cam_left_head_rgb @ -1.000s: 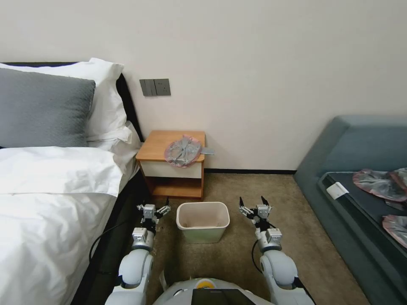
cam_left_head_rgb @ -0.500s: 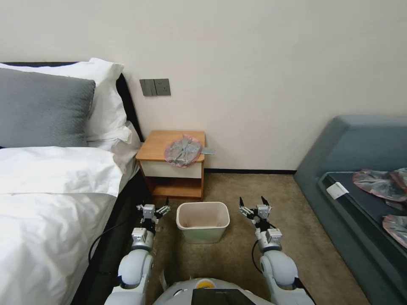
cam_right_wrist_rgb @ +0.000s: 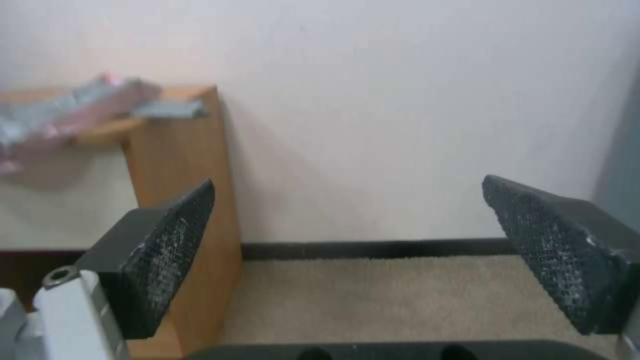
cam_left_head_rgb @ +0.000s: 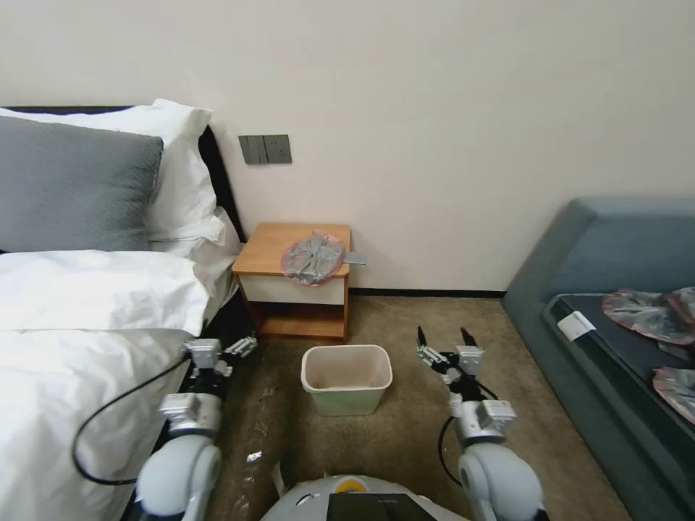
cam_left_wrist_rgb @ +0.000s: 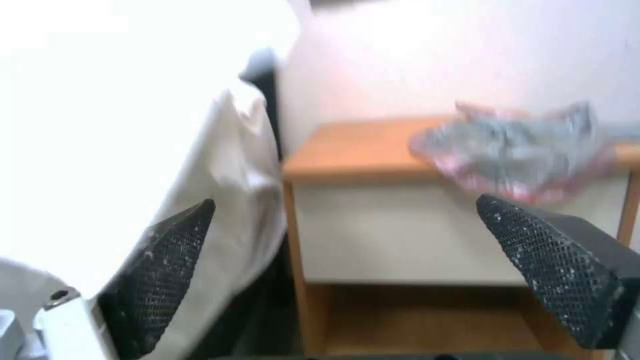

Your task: Pick up the garbage bag from the table and place it over the trash can.

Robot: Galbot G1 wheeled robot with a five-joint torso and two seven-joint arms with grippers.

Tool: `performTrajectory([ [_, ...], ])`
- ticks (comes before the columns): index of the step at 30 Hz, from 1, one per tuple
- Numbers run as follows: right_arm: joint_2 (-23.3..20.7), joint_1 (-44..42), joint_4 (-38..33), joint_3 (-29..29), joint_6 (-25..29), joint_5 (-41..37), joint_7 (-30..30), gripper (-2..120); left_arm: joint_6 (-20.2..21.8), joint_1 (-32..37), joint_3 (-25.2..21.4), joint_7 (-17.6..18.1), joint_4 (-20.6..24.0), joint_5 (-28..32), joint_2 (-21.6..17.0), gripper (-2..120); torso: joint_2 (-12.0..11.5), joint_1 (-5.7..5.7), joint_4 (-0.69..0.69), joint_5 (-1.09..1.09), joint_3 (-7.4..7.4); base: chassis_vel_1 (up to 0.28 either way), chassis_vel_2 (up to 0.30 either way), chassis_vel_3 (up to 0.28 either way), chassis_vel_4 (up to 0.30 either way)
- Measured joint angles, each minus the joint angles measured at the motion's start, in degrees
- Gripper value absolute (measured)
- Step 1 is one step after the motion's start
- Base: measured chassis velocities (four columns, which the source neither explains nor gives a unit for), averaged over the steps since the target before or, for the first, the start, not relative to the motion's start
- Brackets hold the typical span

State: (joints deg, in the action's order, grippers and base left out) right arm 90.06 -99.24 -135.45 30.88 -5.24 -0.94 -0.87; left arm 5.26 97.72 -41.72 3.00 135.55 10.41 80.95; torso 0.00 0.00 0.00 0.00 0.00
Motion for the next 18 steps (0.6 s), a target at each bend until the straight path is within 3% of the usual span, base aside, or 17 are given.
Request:
performTrajectory([
  [5,1.26,-2.92,-7.03,-0.67,-3.19,-1.97,-0.61,100,1.50,3.85,-4.41,0.57,6.32,2.83,-1.90,100,0.00,0.00,-0.01,0.04,-0.01,0.000,0.000,0.000,0.000],
  [7,1.17,-2.72,-7.56,-1.02,-4.56,-3.40,-0.82,100,1.60,4.38,-4.93,0.51,6.41,2.91,-2.03,100,0.00,0.00,0.01,-0.04,0.00,0.000,0.000,0.000,0.000],
  [18,-0.73,-0.73,-6.20,-1.94,-6.94,-10.64,-1.39,100,0.24,5.16,-4.25,0.37,4.97,2.54,-1.40,100,0.00,0.00,0.00,0.01,0.00,0.000,0.000,0.000,0.000],
])
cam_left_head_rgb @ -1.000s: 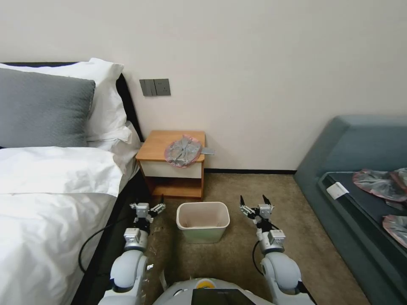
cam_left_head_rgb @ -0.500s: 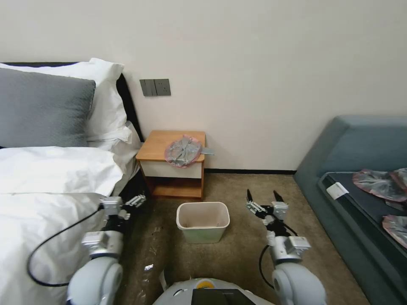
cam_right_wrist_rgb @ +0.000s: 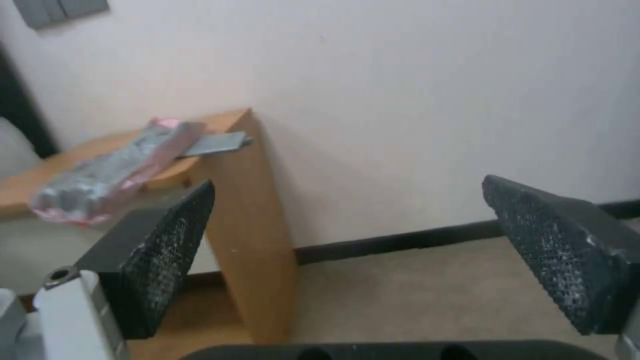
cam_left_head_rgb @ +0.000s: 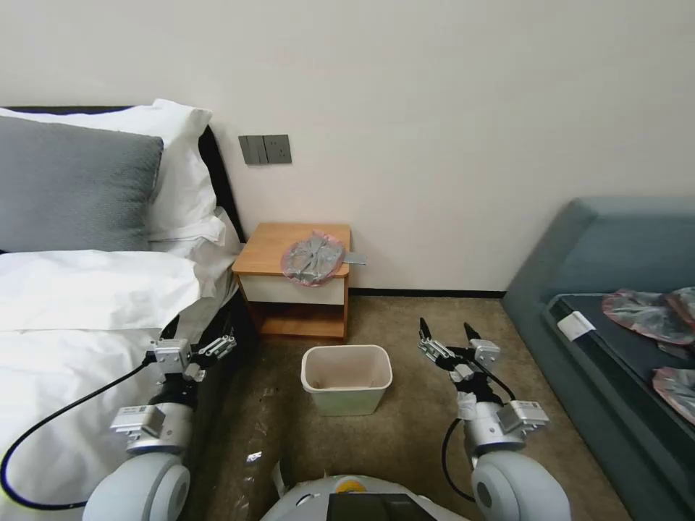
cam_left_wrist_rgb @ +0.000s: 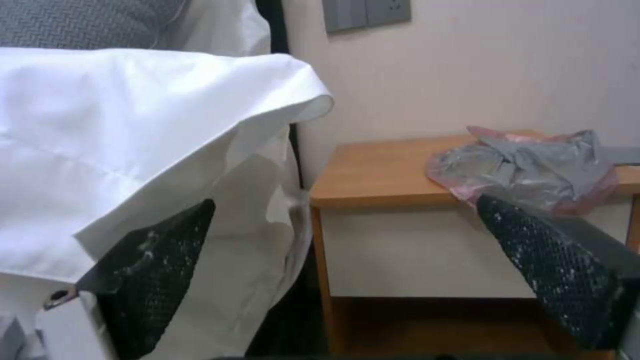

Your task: Pick up the garbage bag from the table and place it over the trash can.

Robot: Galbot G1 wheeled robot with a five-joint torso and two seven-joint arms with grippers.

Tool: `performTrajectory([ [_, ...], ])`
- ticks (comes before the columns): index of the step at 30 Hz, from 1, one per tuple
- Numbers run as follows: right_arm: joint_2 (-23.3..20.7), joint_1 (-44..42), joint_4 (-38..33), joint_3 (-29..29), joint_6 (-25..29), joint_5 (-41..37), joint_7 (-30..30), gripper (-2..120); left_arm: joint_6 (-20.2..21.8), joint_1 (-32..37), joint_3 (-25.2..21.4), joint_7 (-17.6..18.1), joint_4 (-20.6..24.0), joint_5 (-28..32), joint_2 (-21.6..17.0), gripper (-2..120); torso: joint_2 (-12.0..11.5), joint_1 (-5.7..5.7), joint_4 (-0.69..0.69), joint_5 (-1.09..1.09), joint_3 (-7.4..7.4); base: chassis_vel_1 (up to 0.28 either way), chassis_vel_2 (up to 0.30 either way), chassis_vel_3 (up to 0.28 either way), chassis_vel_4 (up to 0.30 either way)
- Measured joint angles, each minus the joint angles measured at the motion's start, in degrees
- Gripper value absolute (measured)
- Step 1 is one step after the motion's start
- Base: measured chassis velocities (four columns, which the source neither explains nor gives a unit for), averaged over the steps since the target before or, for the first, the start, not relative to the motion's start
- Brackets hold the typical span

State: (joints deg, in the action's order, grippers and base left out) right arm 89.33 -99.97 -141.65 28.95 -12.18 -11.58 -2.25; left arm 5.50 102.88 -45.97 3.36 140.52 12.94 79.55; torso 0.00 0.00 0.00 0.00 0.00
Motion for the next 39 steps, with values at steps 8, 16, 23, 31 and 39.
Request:
performTrajectory([
  [8,-1.18,3.33,0.46,0.30,-2.25,-13.37,-0.91,100,-1.66,-0.04,1.22,-0.35,-0.53,-0.40,-0.88,100,0.00,0.00,-0.01,0.00,0.00,0.000,0.000,0.000,0.000],
  [16,-5.88,10.98,5.94,0.65,-2.82,-23.71,-2.91,100,-4.04,0.56,1.36,-0.43,-0.85,1.42,-2.89,100,0.00,0.00,-0.01,0.00,0.00,0.000,0.000,0.000,0.000],
  [23,-9.70,18.68,11.64,0.15,-4.82,-31.27,-5.75,100,-4.39,1.19,0.24,-0.45,0.38,2.84,-3.50,100,0.00,0.00,0.01,0.00,0.01,0.000,0.000,0.000,0.000],
  [31,-12.90,25.09,18.40,-0.93,-5.13,-36.20,-6.74,100,-5.56,2.26,0.11,-0.48,0.78,3.00,-3.00,100,0.00,0.00,0.00,0.00,0.01,0.000,0.000,0.000,0.000],
  [39,-14.51,34.01,24.30,-3.61,-6.58,-45.99,-10.17,100,-5.93,3.24,-0.62,-0.59,1.71,2.99,-2.37,100,-0.01,0.00,0.00,-0.01,0.01,0.000,0.000,0.000,0.000],
])
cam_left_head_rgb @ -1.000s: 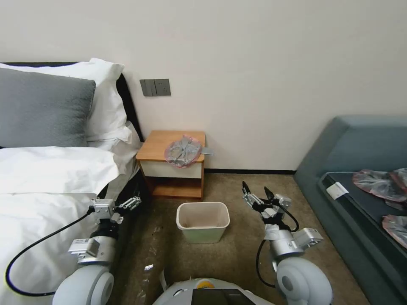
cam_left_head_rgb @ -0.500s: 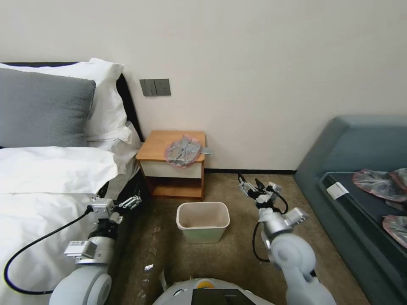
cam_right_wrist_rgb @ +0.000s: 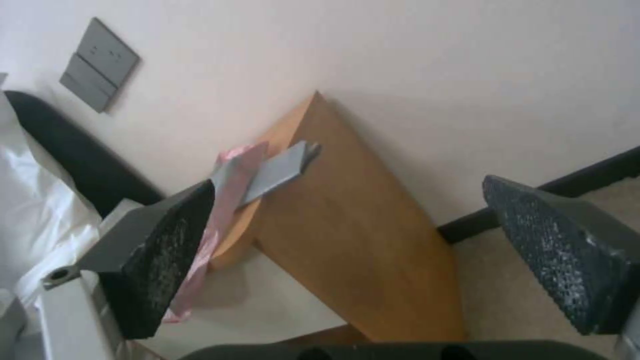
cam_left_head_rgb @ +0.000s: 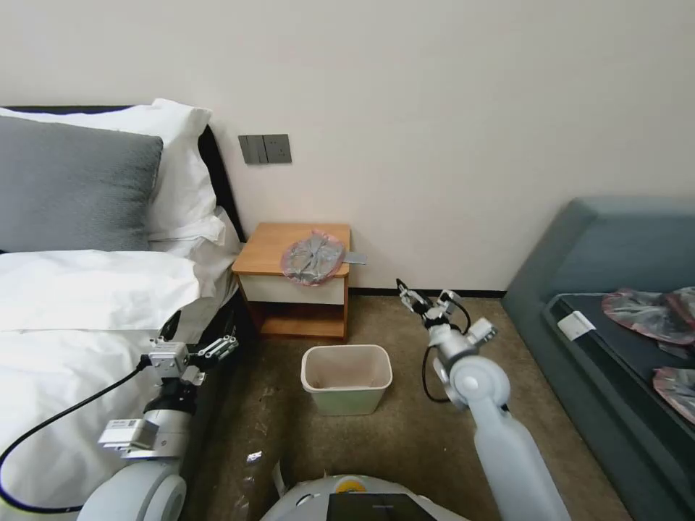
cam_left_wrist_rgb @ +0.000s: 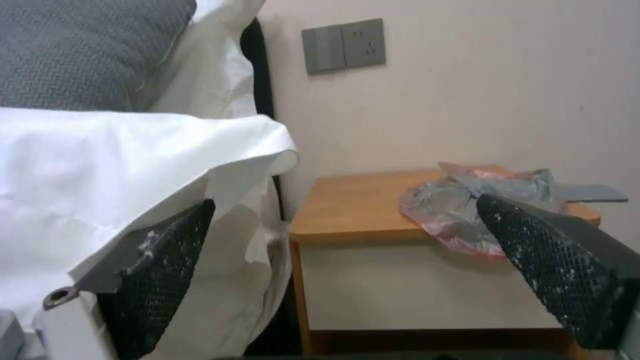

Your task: Pick up the garbage bag from the table and place it over the trash can.

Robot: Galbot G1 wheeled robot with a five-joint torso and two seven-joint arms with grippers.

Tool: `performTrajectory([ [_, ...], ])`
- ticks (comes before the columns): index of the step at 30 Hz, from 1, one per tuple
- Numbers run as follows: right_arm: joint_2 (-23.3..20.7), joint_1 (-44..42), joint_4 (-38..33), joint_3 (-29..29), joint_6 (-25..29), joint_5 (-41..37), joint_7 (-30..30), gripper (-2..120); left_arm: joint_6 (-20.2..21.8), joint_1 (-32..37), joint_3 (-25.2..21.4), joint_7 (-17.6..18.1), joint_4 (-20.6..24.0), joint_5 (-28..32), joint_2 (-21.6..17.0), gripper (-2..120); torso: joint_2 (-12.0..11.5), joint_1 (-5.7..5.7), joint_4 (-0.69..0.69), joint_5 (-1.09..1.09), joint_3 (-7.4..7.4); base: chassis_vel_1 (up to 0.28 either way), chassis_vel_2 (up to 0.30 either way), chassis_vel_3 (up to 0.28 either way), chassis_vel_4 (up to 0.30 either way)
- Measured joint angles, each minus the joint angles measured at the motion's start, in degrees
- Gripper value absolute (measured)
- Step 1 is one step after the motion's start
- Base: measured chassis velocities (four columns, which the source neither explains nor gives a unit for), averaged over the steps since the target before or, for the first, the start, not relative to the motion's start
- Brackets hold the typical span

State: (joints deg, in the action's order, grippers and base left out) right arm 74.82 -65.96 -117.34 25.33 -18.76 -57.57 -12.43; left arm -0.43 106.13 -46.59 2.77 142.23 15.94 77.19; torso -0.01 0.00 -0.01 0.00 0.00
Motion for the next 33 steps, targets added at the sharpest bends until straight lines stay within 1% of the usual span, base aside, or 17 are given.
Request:
performTrajectory([
  [6,0.35,4.75,4.00,-2.93,-0.05,-1.83,-0.96,100,0.00,0.16,-0.17,-0.06,0.31,0.10,0.37,100,0.00,0.00,0.01,0.00,0.00,0.000,0.000,0.000,0.000],
  [9,1.77,7.79,6.79,-4.86,-0.30,-6.91,-2.68,100,-0.01,0.33,-0.23,-0.10,0.40,0.10,0.57,100,0.00,0.00,0.00,0.00,0.00,0.000,0.000,0.000,0.000],
  [10,1.77,7.79,6.79,-4.86,-0.30,-6.91,-2.68,100,-0.01,0.33,-0.23,-0.10,0.40,0.10,0.57,100,0.00,0.00,0.00,0.00,0.00,0.000,0.000,0.000,0.000],
  [11,2.94,9.48,8.53,-5.40,-0.49,-10.45,-2.91,100,-0.07,0.36,-0.43,-0.10,0.44,0.12,0.58,100,0.00,0.01,0.01,-0.01,0.00,0.000,0.000,0.000,0.000],
  [13,4.03,10.80,10.01,-5.82,-0.56,-13.22,-2.91,100,-0.15,0.36,-0.69,-0.10,0.55,0.25,0.58,100,0.00,0.00,0.00,0.00,0.00,0.000,0.000,0.000,0.000],
  [14,4.03,10.80,10.01,-5.82,-0.56,-13.22,-2.91,100,-0.15,0.36,-0.69,-0.10,0.55,0.25,0.58,100,0.00,0.00,0.00,0.00,0.00,0.000,0.000,0.000,0.000],
  [16,5.60,12.99,12.83,-6.44,-0.56,-17.28,-2.70,100,-0.19,0.42,-1.22,-0.04,0.88,0.95,0.57,100,0.00,0.00,0.00,-0.01,0.00,0.000,0.000,0.000,0.000],
  [17,5.60,12.99,12.83,-6.44,-0.56,-17.28,-2.70,100,-0.19,0.42,-1.22,-0.04,0.88,0.95,0.57,100,0.00,0.00,0.00,-0.01,0.00,0.000,0.000,0.000,0.000],
  [20,6.72,15.84,16.48,-6.98,-0.58,-20.57,-2.31,100,-0.24,0.46,-1.49,0.18,1.01,1.41,0.66,100,0.00,0.01,0.01,-0.01,0.00,0.000,0.000,0.000,0.000],
  [21,6.72,15.84,16.48,-6.98,-0.58,-20.57,-2.31,100,-0.24,0.46,-1.49,0.18,1.01,1.41,0.66,100,0.00,0.01,0.01,-0.01,0.00,0.000,0.000,0.000,0.000],
  [25,8.18,20.27,21.58,-6.57,-0.66,-24.15,-2.32,100,-0.45,0.73,-1.53,0.28,1.03,1.49,0.87,100,0.00,0.00,0.01,0.00,0.00,0.000,0.000,0.000,0.000],
  [26,8.18,20.27,21.58,-6.57,-0.66,-24.15,-2.32,100,-0.45,0.73,-1.53,0.28,1.03,1.49,0.87,100,0.00,0.00,0.01,0.00,0.00,0.000,0.000,0.000,0.000],
  [28,8.61,22.30,24.10,-5.96,-0.76,-25.47,-2.32,100,-0.54,0.79,-1.64,0.30,1.03,1.49,0.94,100,0.00,0.01,-0.01,0.00,0.00,0.000,0.000,0.000,0.000],
  [33,9.23,25.31,29.06,-5.11,-1.24,-26.13,-2.03,100,-0.75,1.03,-1.94,0.32,1.04,1.35,1.22,100,0.00,0.01,0.01,0.01,0.00,0.000,0.000,0.000,0.000],
])
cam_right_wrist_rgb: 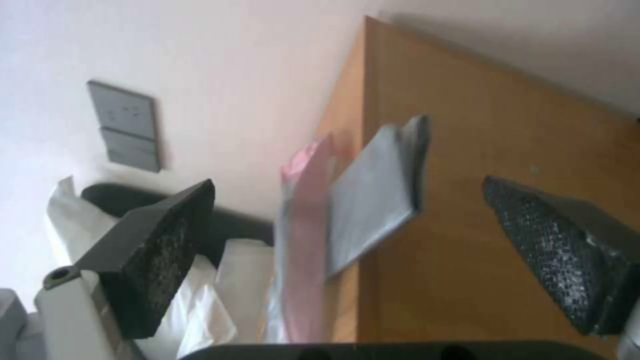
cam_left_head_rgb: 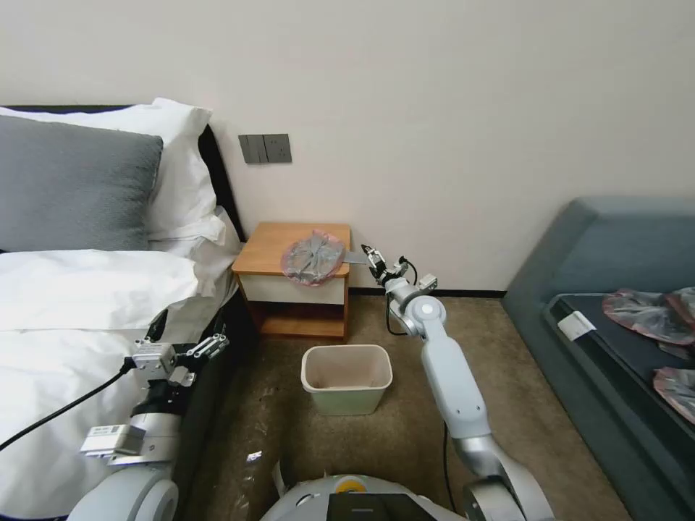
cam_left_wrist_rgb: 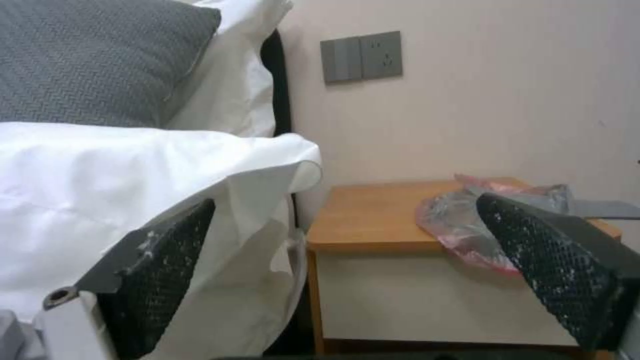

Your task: Pick up the garbage bag from the table and place it over the trash can.

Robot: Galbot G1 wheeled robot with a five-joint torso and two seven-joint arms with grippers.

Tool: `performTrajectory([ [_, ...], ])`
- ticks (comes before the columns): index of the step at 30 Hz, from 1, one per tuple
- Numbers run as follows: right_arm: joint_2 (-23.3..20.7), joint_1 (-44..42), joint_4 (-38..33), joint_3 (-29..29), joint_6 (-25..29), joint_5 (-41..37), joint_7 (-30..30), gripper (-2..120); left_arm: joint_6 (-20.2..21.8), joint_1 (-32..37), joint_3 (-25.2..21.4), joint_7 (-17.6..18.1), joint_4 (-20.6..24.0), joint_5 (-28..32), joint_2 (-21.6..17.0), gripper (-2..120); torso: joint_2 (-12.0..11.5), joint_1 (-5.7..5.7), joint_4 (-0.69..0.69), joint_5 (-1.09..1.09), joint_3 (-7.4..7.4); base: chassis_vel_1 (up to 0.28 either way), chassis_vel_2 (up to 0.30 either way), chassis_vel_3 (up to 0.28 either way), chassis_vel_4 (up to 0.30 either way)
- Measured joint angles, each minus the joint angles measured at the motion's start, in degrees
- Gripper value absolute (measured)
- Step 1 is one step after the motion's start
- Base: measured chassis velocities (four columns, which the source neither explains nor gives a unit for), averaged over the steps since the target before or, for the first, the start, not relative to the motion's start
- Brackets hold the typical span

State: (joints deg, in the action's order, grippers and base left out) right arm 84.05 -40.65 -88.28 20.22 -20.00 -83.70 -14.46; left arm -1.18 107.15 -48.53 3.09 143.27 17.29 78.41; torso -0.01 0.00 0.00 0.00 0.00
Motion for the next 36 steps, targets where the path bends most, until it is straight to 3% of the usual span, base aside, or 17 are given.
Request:
performTrajectory([
  [18,0.94,4.07,7.97,0.62,-4.64,-7.13,4.70,100,-0.08,0.30,-0.15,-0.36,0.00,-0.51,1.06,100,0.00,0.00,-0.01,-0.01,0.00,0.000,0.000,0.000,0.000],
  [36,0.59,4.14,8.73,-0.26,-4.52,-7.45,5.35,40,-1.31,0.75,-0.04,-1.05,-0.03,-3.09,2.40,100,0.01,0.00,0.00,0.00,-0.01,0.000,0.000,0.000,0.000],
])
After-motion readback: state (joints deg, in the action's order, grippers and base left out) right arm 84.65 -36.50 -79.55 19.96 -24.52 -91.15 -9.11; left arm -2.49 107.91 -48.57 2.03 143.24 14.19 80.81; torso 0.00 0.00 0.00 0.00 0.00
